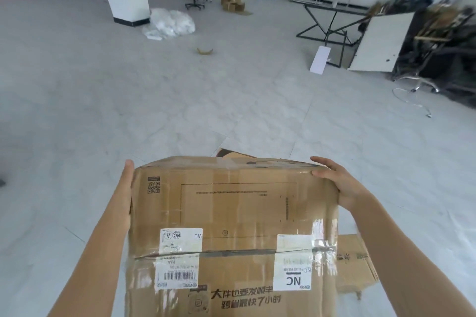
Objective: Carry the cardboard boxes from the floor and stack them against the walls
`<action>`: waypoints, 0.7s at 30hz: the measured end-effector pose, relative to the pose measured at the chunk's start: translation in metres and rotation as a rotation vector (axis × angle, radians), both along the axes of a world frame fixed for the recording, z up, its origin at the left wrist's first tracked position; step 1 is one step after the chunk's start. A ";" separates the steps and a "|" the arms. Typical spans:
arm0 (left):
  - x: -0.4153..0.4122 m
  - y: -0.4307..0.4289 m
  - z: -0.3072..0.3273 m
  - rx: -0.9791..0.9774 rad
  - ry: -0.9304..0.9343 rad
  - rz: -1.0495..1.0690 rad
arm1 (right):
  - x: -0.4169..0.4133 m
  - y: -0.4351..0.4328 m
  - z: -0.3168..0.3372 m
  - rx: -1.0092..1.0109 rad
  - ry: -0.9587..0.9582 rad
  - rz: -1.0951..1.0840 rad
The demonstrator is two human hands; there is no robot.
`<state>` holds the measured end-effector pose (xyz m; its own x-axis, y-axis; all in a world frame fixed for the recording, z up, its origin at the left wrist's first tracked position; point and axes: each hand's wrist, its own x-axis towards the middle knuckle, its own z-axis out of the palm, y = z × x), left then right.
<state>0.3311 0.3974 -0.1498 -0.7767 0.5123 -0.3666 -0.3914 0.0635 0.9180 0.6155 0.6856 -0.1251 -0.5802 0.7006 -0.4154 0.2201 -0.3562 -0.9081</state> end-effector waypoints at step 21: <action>0.167 -0.197 0.056 -0.008 0.117 0.940 | -0.226 -0.102 0.022 -0.012 0.114 1.039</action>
<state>0.4984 0.2004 -0.0938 -0.9019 -0.3439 -0.2614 -0.1912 -0.2248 0.9555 0.3896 0.5839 -0.1033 -0.9307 -0.1700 -0.3239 0.3364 -0.0501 -0.9404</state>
